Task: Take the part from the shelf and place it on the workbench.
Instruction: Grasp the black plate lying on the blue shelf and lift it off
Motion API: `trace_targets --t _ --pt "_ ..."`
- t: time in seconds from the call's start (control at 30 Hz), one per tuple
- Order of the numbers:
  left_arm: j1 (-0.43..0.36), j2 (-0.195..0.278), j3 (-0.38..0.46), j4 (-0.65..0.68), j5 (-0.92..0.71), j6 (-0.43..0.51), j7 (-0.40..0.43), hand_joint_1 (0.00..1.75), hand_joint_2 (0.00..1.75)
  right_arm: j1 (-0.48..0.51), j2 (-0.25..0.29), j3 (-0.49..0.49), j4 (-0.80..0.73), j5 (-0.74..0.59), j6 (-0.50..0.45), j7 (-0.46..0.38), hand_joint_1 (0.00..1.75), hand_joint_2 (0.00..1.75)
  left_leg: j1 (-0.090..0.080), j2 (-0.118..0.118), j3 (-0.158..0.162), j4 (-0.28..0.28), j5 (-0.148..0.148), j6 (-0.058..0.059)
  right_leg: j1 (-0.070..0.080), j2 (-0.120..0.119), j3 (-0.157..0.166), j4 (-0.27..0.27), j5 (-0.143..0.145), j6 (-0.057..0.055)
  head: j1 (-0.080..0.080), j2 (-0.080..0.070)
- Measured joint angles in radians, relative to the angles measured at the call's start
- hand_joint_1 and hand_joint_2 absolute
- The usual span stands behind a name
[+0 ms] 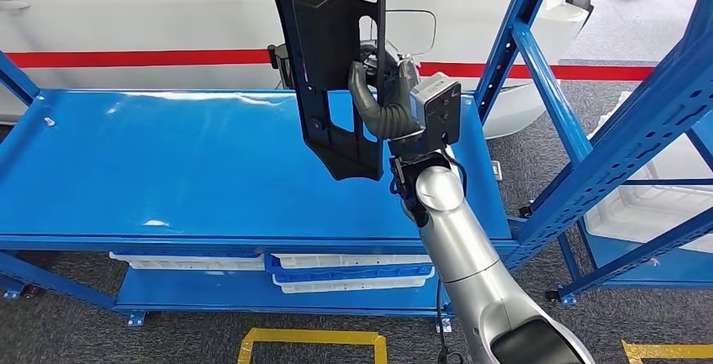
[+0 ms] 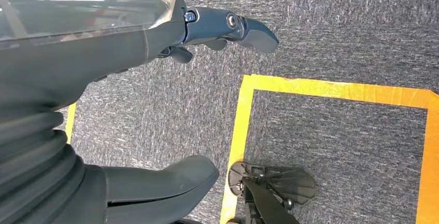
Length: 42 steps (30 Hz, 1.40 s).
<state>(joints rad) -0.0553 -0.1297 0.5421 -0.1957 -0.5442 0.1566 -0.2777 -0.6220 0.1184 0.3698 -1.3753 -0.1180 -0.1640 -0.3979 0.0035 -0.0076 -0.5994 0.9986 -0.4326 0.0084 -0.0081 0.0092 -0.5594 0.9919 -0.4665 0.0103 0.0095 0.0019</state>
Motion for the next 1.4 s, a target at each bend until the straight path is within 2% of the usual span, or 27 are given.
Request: trace_targets --t 0.17,0.3,0.4,0.47,0.53,0.6,0.63,0.67,0.7,0.73,0.77,0.8,0.83,0.9,0.97,1.0,1.03,1.1,1.13,1.17,1.2,1.23,1.27,1.3,1.33,1.37,1.4 --pt "0.000 0.001 0.001 0.000 0.001 -0.013 -0.008 0.00 1.75 0.018 -0.002 0.007 -0.016 0.008 -0.002 -0.007 1.75 1.75 -0.001 0.000 -0.001 0.001 -0.001 0.001 -0.004 0.000 0.000 0.000 0.000 0.000 0.000 0.000" --pt "0.000 0.002 0.002 0.000 0.000 -0.016 -0.012 0.00 1.75 0.028 -0.004 0.011 -0.035 0.017 -0.002 -0.011 1.75 1.75 -0.003 0.000 -0.003 0.005 -0.004 0.006 -0.007 0.000 0.000 0.000 0.000 0.002 0.000 0.000" --pt "0.000 0.002 0.002 0.000 -0.002 -0.016 -0.014 0.00 1.75 0.037 -0.006 0.014 -0.051 0.022 -0.002 -0.013 1.75 1.75 -0.004 0.000 -0.004 0.008 -0.004 0.015 -0.008 0.000 0.001 -0.002 0.003 0.011 0.000 0.000" --pt "-0.001 0.001 0.001 0.000 -0.003 -0.016 -0.016 0.00 1.75 0.041 -0.008 0.015 -0.063 0.022 -0.002 -0.013 1.75 1.75 0.001 0.003 0.001 -0.004 0.007 0.027 -0.006 -0.001 -0.004 0.006 -0.005 0.016 0.000 0.000" --pt "-0.001 0.000 0.001 0.000 -0.004 -0.017 -0.018 0.00 1.75 0.043 -0.011 0.015 -0.072 0.022 -0.002 -0.015 1.75 1.75 0.006 0.008 0.005 -0.019 0.017 0.037 -0.003 -0.002 -0.034 0.074 -0.049 0.010 0.001 0.000" --pt "-0.002 -0.001 0.001 0.000 -0.004 -0.018 -0.018 0.00 1.75 0.048 -0.016 0.016 -0.076 0.022 -0.002 -0.015 1.75 1.75 0.006 0.009 0.002 -0.021 0.020 0.040 -0.006 -0.002 -0.090 0.208 -0.111 0.003 0.002 0.000" --pt "-0.001 -0.002 0.001 0.000 -0.004 -0.018 -0.018 0.00 1.75 0.052 -0.019 0.016 -0.076 0.022 -0.002 -0.015 1.75 1.75 0.006 0.009 -0.001 -0.020 0.022 0.038 -0.008 -0.002 -0.112 0.265 -0.132 0.005 0.002 0.000" --pt "-0.001 -0.002 0.001 0.000 -0.004 -0.018 -0.018 0.00 1.75 0.057 -0.021 0.016 -0.076 0.022 -0.002 -0.015 1.75 1.75 0.007 0.009 -0.003 -0.020 0.024 0.036 -0.011 -0.002 -0.119 0.290 -0.137 0.012 0.002 0.000" --pt "-0.001 -0.003 0.002 0.000 -0.004 -0.018 -0.018 0.00 1.75 0.060 -0.023 0.016 -0.076 0.022 -0.002 -0.015 1.75 1.75 0.008 0.009 -0.005 -0.019 0.026 0.032 -0.015 -0.003 -0.106 0.273 -0.125 0.023 0.002 0.000" --pt "-0.001 -0.004 0.002 0.000 -0.004 -0.019 -0.018 0.00 1.75 0.062 -0.024 0.017 -0.077 0.022 -0.002 -0.015 1.75 1.75 0.011 0.009 -0.008 -0.016 0.028 0.028 -0.020 -0.004 -0.073 0.216 -0.102 0.036 0.002 0.000" --pt "-0.002 -0.004 0.002 0.000 -0.004 -0.019 -0.018 0.00 1.75 0.061 -0.025 0.017 -0.078 0.022 -0.002 -0.015 1.75 1.75 0.013 0.009 -0.011 -0.012 0.029 0.022 -0.026 -0.006 -0.030 0.138 -0.079 0.048 0.003 0.000" --pt "-0.002 -0.004 0.002 0.000 -0.004 -0.019 -0.018 0.00 1.75 0.061 -0.025 0.017 -0.079 0.022 -0.002 -0.015 1.75 1.75 0.014 0.007 -0.016 -0.007 0.030 0.015 -0.026 -0.004 0.007 0.076 -0.058 0.054 0.004 0.000" --pt "-0.002 -0.004 0.002 0.000 -0.004 -0.019 -0.018 0.00 1.75 0.061 -0.025 0.018 -0.081 0.022 -0.002 -0.015 1.75 1.75 0.014 0.006 -0.021 -0.002 0.031 0.008 -0.025 -0.001 0.029 0.036 -0.045 0.054 0.005 0.000" --pt "-0.003 -0.004 0.002 0.000 -0.005 -0.016 -0.018 0.00 1.75 0.061 -0.026 0.018 -0.083 0.022 -0.002 -0.016 1.75 1.75 0.011 0.001 -0.029 0.006 0.037 -0.005 -0.020 0.006 0.031 0.028 -0.037 0.043 0.005 0.000" --pt "-0.001 -0.005 0.001 0.000 -0.008 -0.012 -0.016 0.00 1.75 0.060 -0.027 0.018 -0.084 0.022 -0.002 -0.015 1.75 1.75 0.015 0.001 -0.038 0.014 0.033 -0.014 -0.025 0.005 0.019 0.030 -0.032 0.027 0.004 0.000" --pt "0.000 -0.004 0.001 0.000 -0.009 -0.011 -0.015 0.00 1.75 0.060 -0.027 0.018 -0.085 0.022 -0.002 -0.015 1.75 1.75 0.018 0.002 -0.048 0.031 0.013 -0.018 -0.026 0.004 0.012 0.031 -0.026 0.018 0.003 0.000" --pt "0.001 -0.004 0.001 0.000 -0.010 -0.011 -0.015 0.00 1.75 0.059 -0.027 0.018 -0.086 0.022 -0.002 -0.015 1.75 1.75 0.019 0.003 -0.062 0.067 -0.022 -0.021 -0.027 0.003 0.005 0.031 -0.019 0.006 0.002 0.000" --pt "0.000 -0.004 0.001 0.000 -0.011 -0.011 -0.014 0.00 1.75 0.060 -0.027 0.017 -0.089 0.022 -0.002 -0.015 1.75 1.75 0.020 0.005 -0.103 0.191 -0.114 -0.025 -0.018 0.001 -0.013 0.031 -0.005 -0.012 0.001 0.000" --pt "0.000 -0.004 0.001 0.000 -0.012 -0.012 -0.015 0.00 1.75 0.062 -0.028 0.017 -0.089 0.022 -0.002 -0.015 1.75 1.75 0.019 0.005 -0.118 0.251 -0.144 -0.025 -0.013 0.000 -0.023 0.032 0.002 -0.017 0.001 0.000" --pt "0.000 -0.004 0.001 0.000 -0.013 -0.012 -0.015 0.00 1.75 0.065 -0.030 0.017 -0.090 0.023 -0.002 -0.015 1.75 1.75 0.019 0.005 -0.122 0.288 -0.156 -0.023 -0.008 0.000 -0.032 0.032 0.009 -0.021 0.001 0.000" --pt "0.000 -0.005 0.001 0.000 -0.014 -0.013 -0.016 0.00 1.75 0.067 -0.031 0.017 -0.090 0.024 -0.002 -0.016 1.75 1.75 0.018 0.005 -0.107 0.290 -0.148 -0.018 -0.002 -0.001 -0.040 0.032 0.015 -0.022 0.001 0.000" --pt "0.000 -0.005 0.001 0.000 -0.016 -0.013 -0.017 0.00 1.75 0.070 -0.033 0.017 -0.090 0.025 -0.002 -0.016 1.75 1.75 0.015 0.005 -0.074 0.255 -0.127 -0.009 0.003 0.000 -0.047 0.032 0.021 -0.023 0.001 0.000" --pt "-0.001 -0.004 0.001 0.000 -0.018 -0.013 -0.017 0.00 1.75 0.071 -0.034 0.017 -0.091 0.026 -0.002 -0.016 1.75 1.75 0.010 0.004 -0.026 0.191 -0.105 0.004 0.007 0.000 -0.053 0.032 0.027 -0.023 0.001 0.000" --pt "-0.002 -0.002 0.001 0.000 -0.020 -0.013 -0.018 0.00 1.75 0.072 -0.035 0.017 -0.093 0.027 -0.002 -0.017 1.75 1.75 0.005 0.004 0.024 0.121 -0.095 0.020 0.010 0.000 -0.058 0.032 0.033 -0.021 0.002 0.000" --pt "-0.004 -0.001 0.001 0.000 -0.021 -0.013 -0.018 0.00 1.75 0.071 -0.035 0.017 -0.095 0.027 -0.002 -0.018 1.75 1.75 -0.001 0.004 0.062 0.063 -0.090 0.030 0.010 -0.001 -0.061 0.032 0.039 -0.018 0.003 0.000" --pt "-0.005 -0.001 0.000 0.000 -0.022 -0.013 -0.018 0.00 1.75 0.071 -0.036 0.017 -0.097 0.028 -0.002 -0.018 1.75 1.75 -0.008 0.004 0.084 0.026 -0.090 0.038 0.008 -0.003 -0.063 0.031 0.044 -0.013 0.004 0.000" --pt "-0.006 0.000 0.000 0.000 -0.022 -0.012 -0.018 0.00 1.75 0.070 -0.037 0.017 -0.098 0.028 -0.002 -0.019 1.75 1.75 -0.013 0.005 0.090 0.012 -0.091 0.041 0.004 -0.005 -0.065 0.030 0.050 -0.006 0.005 0.000"
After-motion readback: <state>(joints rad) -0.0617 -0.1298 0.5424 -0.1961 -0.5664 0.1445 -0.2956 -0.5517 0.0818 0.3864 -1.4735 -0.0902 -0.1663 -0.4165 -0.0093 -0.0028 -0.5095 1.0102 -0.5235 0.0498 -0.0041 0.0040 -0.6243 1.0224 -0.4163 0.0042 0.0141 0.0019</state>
